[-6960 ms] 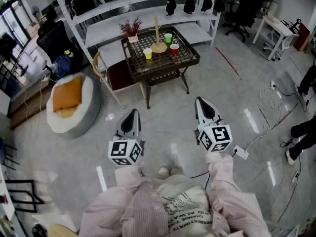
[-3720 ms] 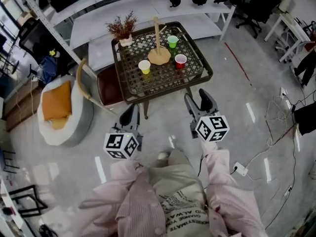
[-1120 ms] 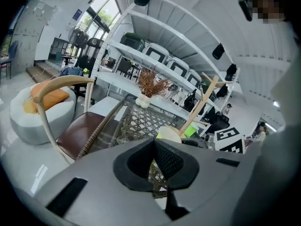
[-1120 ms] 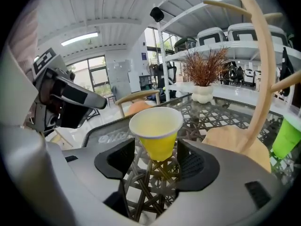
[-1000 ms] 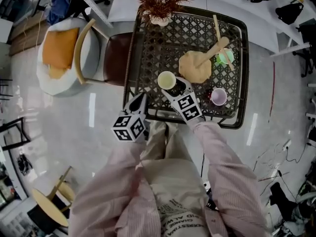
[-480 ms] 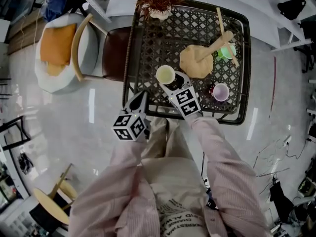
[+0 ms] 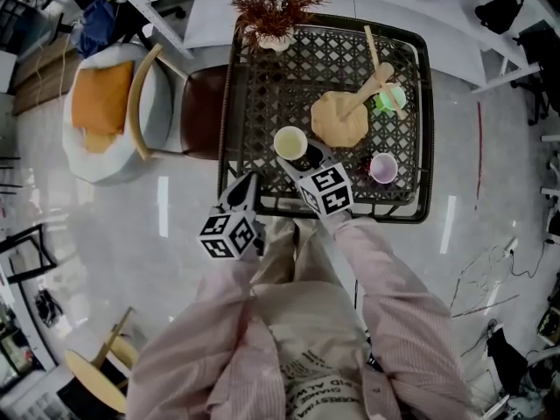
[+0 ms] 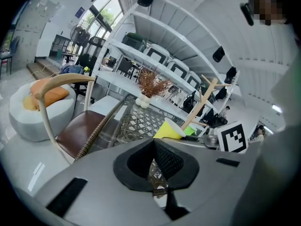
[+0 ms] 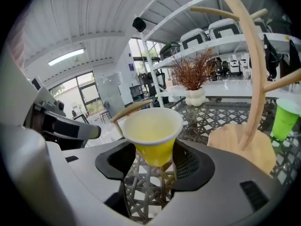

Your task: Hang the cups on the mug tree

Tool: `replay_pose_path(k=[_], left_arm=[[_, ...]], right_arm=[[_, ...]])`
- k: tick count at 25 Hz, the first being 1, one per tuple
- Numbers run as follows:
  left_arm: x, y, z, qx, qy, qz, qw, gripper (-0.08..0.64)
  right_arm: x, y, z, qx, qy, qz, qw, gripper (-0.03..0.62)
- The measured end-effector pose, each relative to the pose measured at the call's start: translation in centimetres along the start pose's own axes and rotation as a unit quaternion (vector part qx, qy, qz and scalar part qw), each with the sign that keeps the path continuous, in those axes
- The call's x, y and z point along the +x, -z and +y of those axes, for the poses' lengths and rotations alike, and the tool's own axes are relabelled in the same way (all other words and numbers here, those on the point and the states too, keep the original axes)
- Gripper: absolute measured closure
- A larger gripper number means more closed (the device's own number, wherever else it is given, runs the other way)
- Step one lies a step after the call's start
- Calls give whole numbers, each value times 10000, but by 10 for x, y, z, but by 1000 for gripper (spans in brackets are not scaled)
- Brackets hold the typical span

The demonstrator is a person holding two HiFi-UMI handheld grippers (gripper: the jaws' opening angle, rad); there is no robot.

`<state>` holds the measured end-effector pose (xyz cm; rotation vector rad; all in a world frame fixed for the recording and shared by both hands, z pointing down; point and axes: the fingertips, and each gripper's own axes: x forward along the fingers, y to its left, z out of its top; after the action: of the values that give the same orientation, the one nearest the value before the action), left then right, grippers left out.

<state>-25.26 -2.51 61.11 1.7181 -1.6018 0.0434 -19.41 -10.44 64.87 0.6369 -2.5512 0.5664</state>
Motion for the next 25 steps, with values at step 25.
replay_pose_path(k=[25], left_arm=[[-14,-75,-27,364,313,-650,9967,561]], right_arm=[[-51,-83,4,2754,-652,-1236,9511,355]])
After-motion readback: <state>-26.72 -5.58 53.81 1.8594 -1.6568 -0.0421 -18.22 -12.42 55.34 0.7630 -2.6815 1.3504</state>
